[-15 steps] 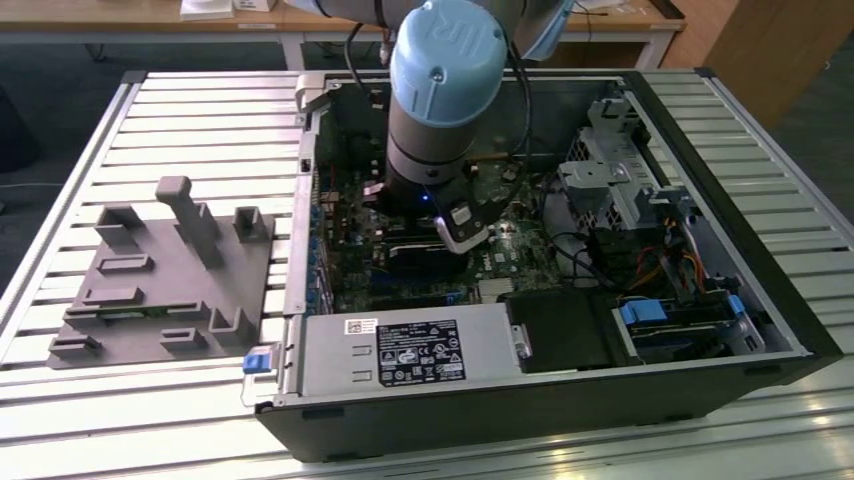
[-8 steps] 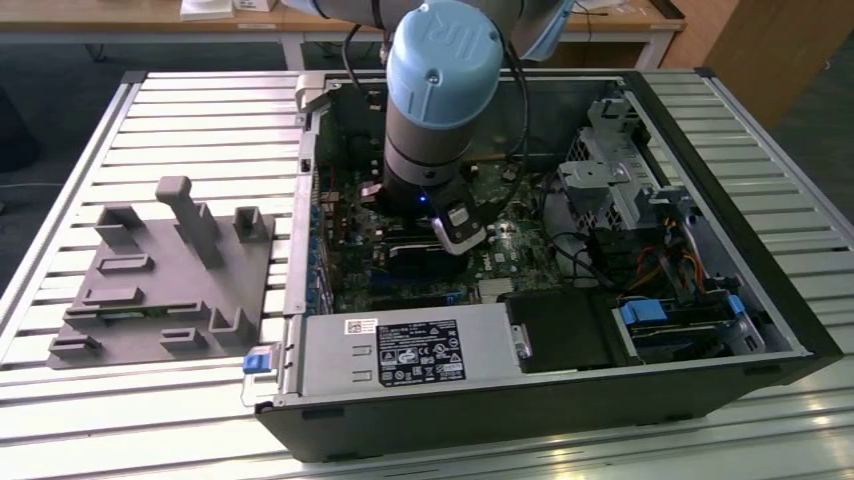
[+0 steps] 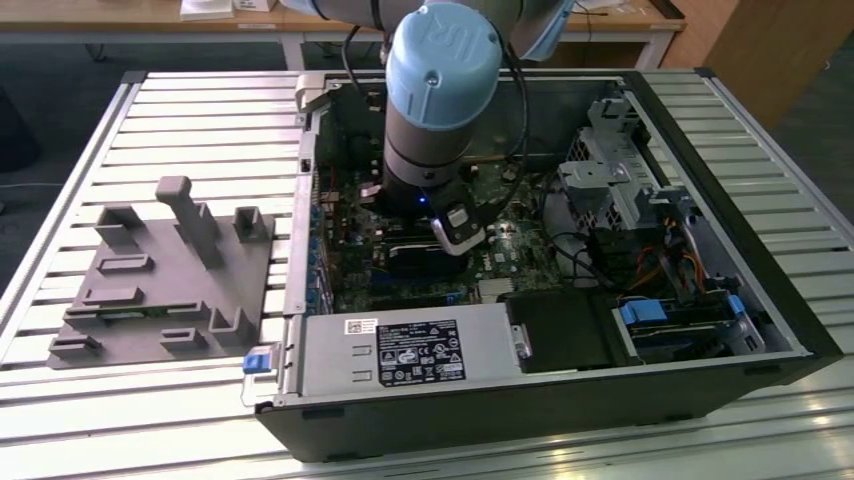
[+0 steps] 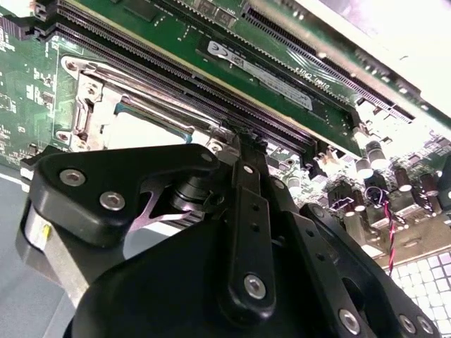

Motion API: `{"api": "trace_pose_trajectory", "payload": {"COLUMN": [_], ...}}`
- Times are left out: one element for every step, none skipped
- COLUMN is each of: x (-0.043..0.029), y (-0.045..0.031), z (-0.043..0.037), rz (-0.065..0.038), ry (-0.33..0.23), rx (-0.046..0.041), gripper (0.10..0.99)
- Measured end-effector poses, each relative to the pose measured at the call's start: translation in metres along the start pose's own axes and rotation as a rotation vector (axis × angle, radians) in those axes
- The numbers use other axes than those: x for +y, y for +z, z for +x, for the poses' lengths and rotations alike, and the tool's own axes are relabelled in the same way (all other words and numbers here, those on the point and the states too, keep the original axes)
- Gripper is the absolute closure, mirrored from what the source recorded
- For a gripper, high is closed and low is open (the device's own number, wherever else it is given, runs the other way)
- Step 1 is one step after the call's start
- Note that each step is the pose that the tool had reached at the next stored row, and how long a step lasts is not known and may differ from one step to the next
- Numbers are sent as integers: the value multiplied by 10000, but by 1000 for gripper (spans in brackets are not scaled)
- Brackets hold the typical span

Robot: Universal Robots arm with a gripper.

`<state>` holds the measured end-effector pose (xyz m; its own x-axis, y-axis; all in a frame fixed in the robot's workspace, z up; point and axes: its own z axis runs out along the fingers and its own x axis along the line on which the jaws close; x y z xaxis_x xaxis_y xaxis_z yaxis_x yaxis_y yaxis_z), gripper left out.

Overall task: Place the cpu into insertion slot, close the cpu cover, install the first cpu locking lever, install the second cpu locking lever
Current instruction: 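Install the second cpu locking lever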

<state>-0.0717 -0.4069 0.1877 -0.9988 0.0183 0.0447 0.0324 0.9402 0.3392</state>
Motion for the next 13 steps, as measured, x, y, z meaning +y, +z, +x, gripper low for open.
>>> {"api": "trace_pose_trajectory", "payload": {"x": [9,17,26,37,47,56,63,73,81,92,104,115,129], "y": [-18,-38,-60,-79,-96,-110,-122,-136,-152,-171,-192,-211,-232], "z": [0,1,3,4,5,6,6,7,8,9,11,12,13], "rz": [-8,-5,0,1,1,2,3,2,2,3,3,2,1], "ry": [-2,-2,0,1,2,2,2,3,6,10,13,17,21], "rx": [-3,-1,1,1,0,1,1,0,-1,-3,-5,-8,-13], "gripper": [980,980,980,980,980,980,980,980,980,980,980,980,980]}}
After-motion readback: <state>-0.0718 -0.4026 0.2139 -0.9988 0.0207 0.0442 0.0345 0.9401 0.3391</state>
